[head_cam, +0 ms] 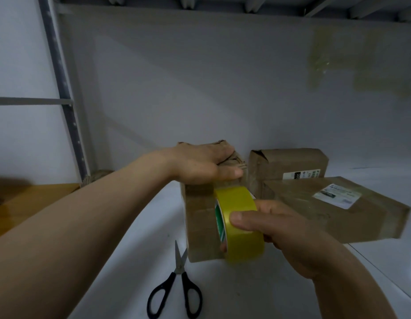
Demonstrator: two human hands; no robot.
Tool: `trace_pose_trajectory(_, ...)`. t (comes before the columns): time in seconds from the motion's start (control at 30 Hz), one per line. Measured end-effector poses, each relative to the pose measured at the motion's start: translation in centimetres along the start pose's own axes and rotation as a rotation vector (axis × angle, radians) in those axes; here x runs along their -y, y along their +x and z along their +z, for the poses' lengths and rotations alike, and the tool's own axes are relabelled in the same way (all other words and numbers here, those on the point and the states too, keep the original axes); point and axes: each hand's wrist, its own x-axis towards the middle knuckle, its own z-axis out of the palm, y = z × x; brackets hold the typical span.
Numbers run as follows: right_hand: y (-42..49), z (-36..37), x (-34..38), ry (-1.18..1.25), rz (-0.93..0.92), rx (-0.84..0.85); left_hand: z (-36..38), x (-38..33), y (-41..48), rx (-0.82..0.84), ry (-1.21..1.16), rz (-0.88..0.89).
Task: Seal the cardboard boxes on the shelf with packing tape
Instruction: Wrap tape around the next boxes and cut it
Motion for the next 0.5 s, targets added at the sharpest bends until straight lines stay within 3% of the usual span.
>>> trace_pose_trajectory(0.23, 0.2, -0.3, -0.6, 0.02, -0.008, 0.012, 0.1, -0.1, 0.2, 0.014, -0.011, 0.026)
trace_pose_trajectory(0.5, 0.4, -0.3, -0.7, 0.034, -0.026, 0.016, 1.2, 0.2, -0.4, -0.157, 0.112, 0.153)
